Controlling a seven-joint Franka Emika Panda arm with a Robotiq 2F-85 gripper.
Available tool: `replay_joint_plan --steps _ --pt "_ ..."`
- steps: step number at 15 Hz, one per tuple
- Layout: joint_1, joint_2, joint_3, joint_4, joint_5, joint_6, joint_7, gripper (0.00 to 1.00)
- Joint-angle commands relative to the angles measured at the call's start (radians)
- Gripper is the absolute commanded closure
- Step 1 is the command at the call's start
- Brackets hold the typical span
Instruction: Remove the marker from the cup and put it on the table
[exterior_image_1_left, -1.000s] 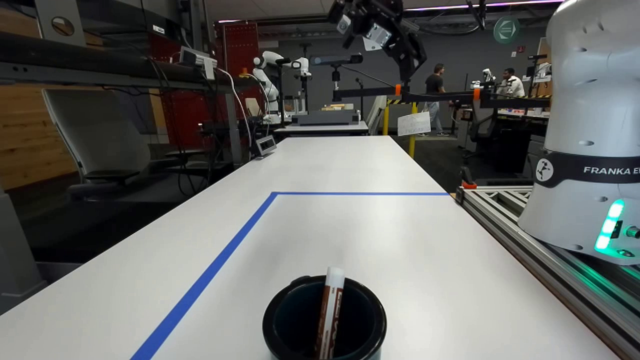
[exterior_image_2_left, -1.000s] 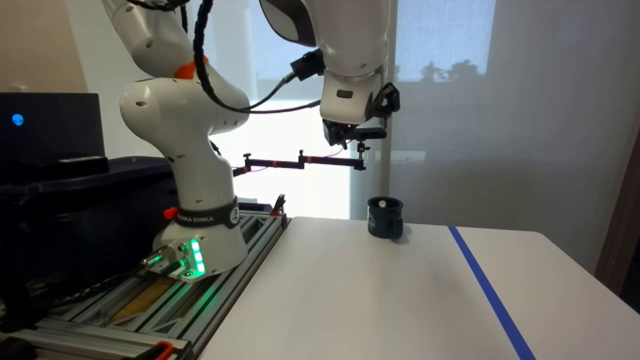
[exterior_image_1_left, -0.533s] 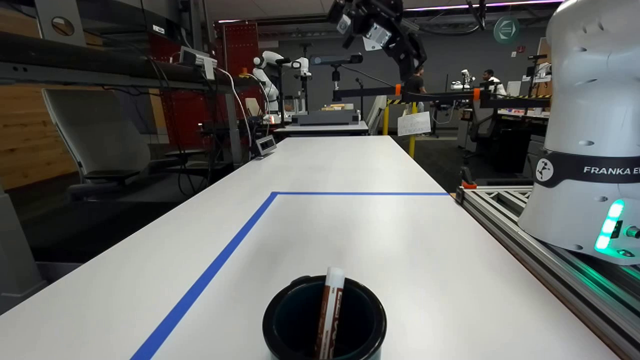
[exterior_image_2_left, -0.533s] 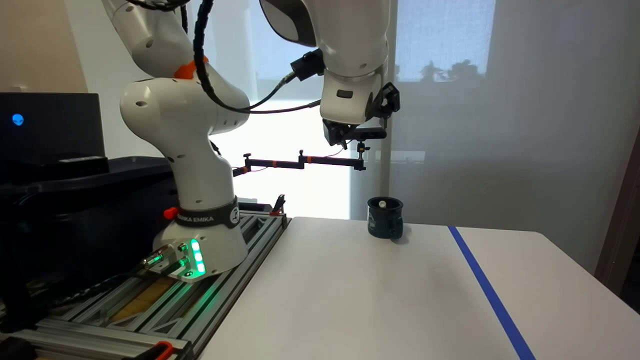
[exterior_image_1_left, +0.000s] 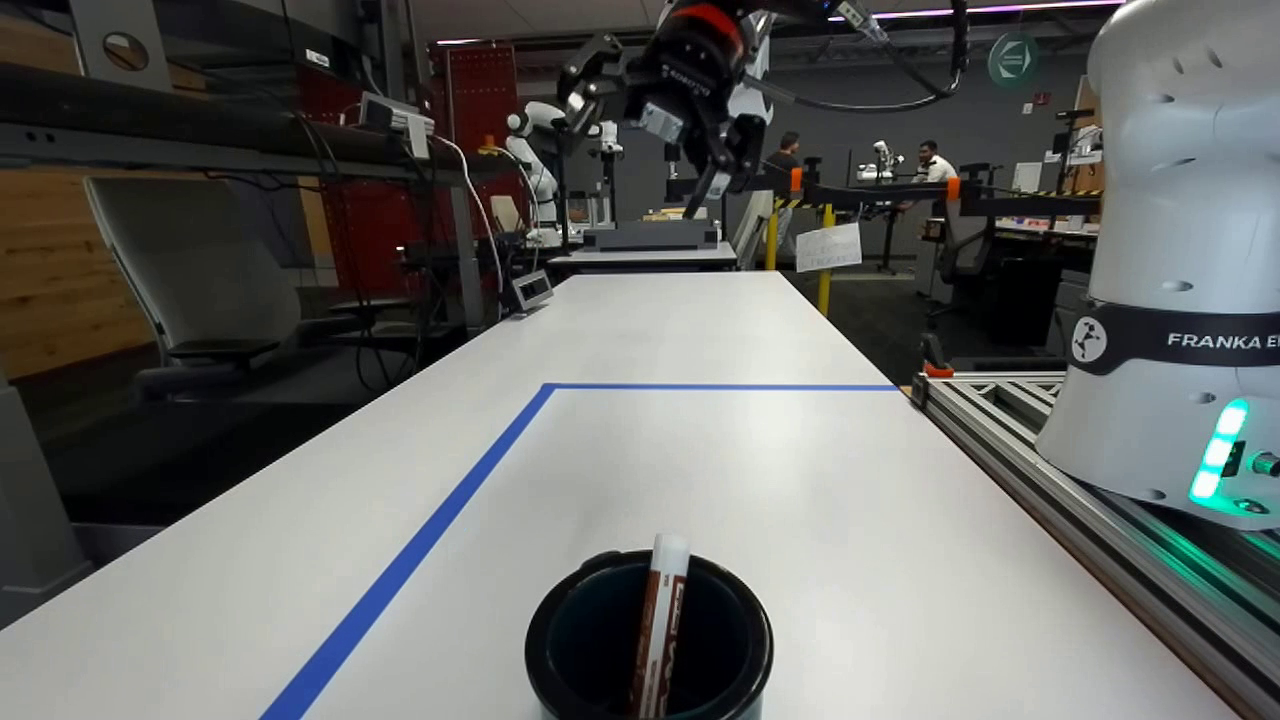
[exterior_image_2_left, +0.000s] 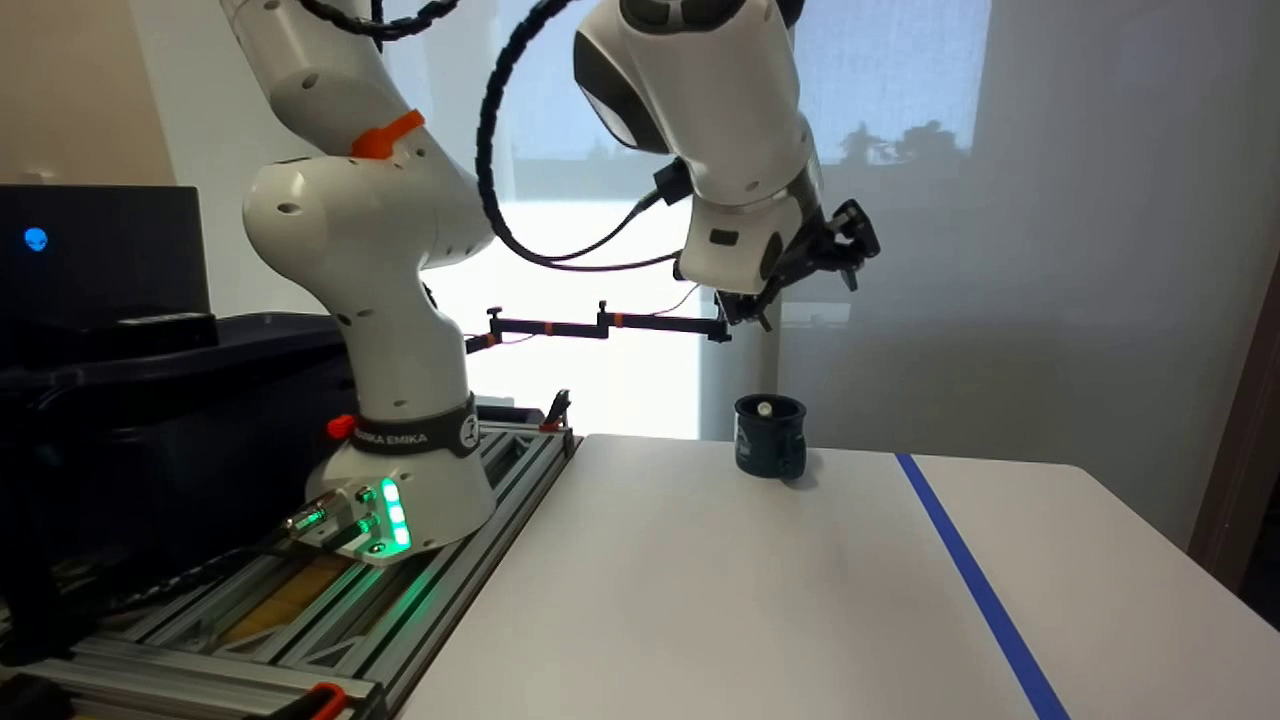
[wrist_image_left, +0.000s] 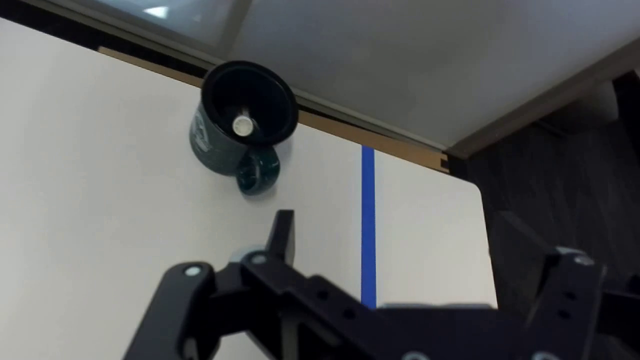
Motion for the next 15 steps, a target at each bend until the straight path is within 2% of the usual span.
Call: replay_joint_plan --steps 1,5,6,15 --pt "0.065 0.088 0.049 0.000 0.241 0.202 -0.015 0.00" --pt "0.130 0.145 0.089 0.000 0.441 0.321 -0.054 0.00" --pt "0.112 0.133 0.066 0.000 0.362 0.279 -0.034 0.00" --pt "0.119 0.147 0.061 0.003 0.369 0.285 -0.037 0.00"
